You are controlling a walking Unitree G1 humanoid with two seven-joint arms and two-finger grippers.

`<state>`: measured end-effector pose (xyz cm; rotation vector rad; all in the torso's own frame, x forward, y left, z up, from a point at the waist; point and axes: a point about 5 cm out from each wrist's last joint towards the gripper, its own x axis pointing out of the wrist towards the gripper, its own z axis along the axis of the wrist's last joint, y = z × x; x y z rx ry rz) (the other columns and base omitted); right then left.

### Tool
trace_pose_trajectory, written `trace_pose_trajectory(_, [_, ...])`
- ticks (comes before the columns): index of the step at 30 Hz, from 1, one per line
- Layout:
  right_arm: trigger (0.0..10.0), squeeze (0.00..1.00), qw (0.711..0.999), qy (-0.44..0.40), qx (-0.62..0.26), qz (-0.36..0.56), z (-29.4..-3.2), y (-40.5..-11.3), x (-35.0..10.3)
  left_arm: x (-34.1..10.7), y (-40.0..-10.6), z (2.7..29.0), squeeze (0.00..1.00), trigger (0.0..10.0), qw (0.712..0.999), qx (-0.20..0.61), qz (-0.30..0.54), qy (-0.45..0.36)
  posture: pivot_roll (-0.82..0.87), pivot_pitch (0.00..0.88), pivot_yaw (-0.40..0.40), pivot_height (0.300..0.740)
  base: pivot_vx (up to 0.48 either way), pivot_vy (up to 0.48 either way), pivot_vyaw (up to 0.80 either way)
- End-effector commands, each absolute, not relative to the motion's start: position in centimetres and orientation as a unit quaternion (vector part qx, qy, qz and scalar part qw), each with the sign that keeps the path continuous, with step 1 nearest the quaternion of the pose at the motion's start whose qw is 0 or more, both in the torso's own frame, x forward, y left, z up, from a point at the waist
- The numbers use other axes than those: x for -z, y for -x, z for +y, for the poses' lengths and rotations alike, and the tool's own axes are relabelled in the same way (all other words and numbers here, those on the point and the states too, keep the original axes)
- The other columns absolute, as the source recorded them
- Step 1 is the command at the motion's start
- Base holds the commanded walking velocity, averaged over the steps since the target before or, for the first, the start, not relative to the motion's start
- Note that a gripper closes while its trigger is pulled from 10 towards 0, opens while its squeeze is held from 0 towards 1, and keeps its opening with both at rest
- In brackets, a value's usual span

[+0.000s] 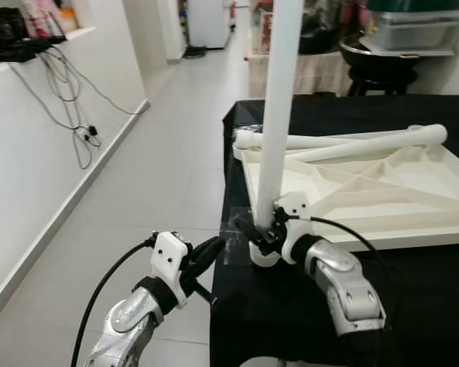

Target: Building children table

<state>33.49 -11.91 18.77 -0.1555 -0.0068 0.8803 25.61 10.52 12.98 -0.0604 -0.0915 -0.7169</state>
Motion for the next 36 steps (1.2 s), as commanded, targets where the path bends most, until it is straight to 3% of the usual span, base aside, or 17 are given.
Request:
trace_pose_trajectory(1, [10.0, 0.00, 0.867, 0.078, -0.491, -0.011, -11.2, -33.4, -18.8, -12.5, -25.7, 10.8, 0.00, 10.0, 0.938, 0.343, -0.035, 0.028, -0.03, 0.068, 0.041, 0.740, 0.000, 0.000, 0.00])
trace_pose_trajectory(5, [10.0, 0.00, 0.820, 0.078, -0.568, 0.012, -11.3, -34.2, -19.1, -12.5, -25.6, 10.8, 0.00, 10.0, 0.940, 0.339, -0.036, 0.029, -0.02, 0.067, 0.038, 0.740, 0.000, 0.000, 0.00])
trace_pose_trajectory(11, [10.0, 0.00, 0.794, 0.075, -0.603, 0.035, -11.4, -34.4, -18.8, -12.5, -25.5, 10.9, 0.00, 10.0, 0.940, 0.339, -0.036, 0.028, -0.01, 0.073, 0.038, 0.740, 0.000, 0.000, 0.00])
trace_pose_trajectory(13, [0.0, 0.00, 0.787, 0.060, -0.612, 0.046, -11.5, -34.7, -18.8, -12.5, -25.5, 10.9, 0.00, 10.0, 0.940, 0.339, -0.035, 0.028, -0.01, 0.076, 0.039, 0.740, 0.000, 0.000, 0.00])
trace_pose_trajectory(18, [0.0, 0.00, 0.786, 0.053, -0.614, 0.047, -11.8, -34.9, -18.7, -12.5, -25.5, 10.9, 0.00, 10.0, 0.940, 0.339, -0.034, 0.028, -0.01, 0.078, 0.041, 0.740, 0.000, 0.000, 0.00])
trace_pose_trajectory(26, [0.0, 0.00, 0.812, 0.047, -0.580, 0.033, -13.6, -34.7, -17.9, -12.5, -25.4, 10.7, 0.00, 10.0, 0.939, 0.340, -0.033, 0.029, -0.02, 0.082, 0.047, 0.740, 0.000, 0.000, 0.00])
trace_pose_trajectory(28, [0.0, 0.00, 0.863, 0.064, -0.500, 0.031, -14.6, -34.2, -17.1, -12.6, -25.3, 10.8, 0.00, 10.0, 0.939, 0.341, -0.034, 0.029, -0.03, 0.099, 0.047, 0.740, 0.000, 0.000, 0.00])
trace_pose_trajectory(29, [0.0, 0.00, 0.863, 0.064, -0.500, 0.031, -14.6, -34.2, -17.1, -12.6, -25.3, 10.8, 0.00, 10.0, 0.939, 0.341, -0.034, 0.029, -0.03, 0.099, 0.047, 0.740, 0.000, 0.000, 0.00])
trace_pose_trajectory(30, [0.0, 0.00, 0.910, 0.063, -0.408, 0.039, -14.7, -33.8, -16.3, -12.6, -25.3, 11.0, 0.00, 10.0, 0.939, 0.341, -0.034, 0.029, -0.04, 0.105, 0.045, 0.740, 0.000, 0.000, 0.00])
trace_pose_trajectory(31, [0.0, 0.00, 0.971, 0.032, -0.232, 0.051, -15.1, -32.8, -15.0, -12.7, -25.3, 11.1, 0.00, 10.0, 0.939, 0.340, -0.033, 0.028, -0.05, 0.110, 0.044, 0.740, 0.000, 0.000, 0.00])
trace_pose_trajectory(32, [0.0, 0.00, 0.971, 0.032, -0.232, 0.051, -15.1, -32.8, -15.0, -12.7, -25.3, 11.1, 0.00, 10.0, 0.939, 0.340, -0.033, 0.028, -0.05, 0.110, 0.044, 0.740, 0.000, 0.000, 0.00])
trace_pose_trajectory(34, [0.0, 0.00, 0.987, 0.047, -0.135, 0.076, -14.0, -30.0, -13.0, -12.7, -25.3, 11.3, 0.00, 10.0, 0.939, 0.342, -0.033, 0.026, -0.05, 0.118, 0.059, 0.740, 0.000, 0.000, 0.00])
trace_pose_trajectory(36, [0.0, 0.00, 0.987, 0.047, -0.135, 0.076, -14.0, -30.0, -13.0, -12.7, -25.3, 11.3, 0.00, 10.0, 0.939, 0.342, -0.033, 0.026, -0.05, 0.118, 0.059, 0.740, 0.000, 0.000, 0.00])
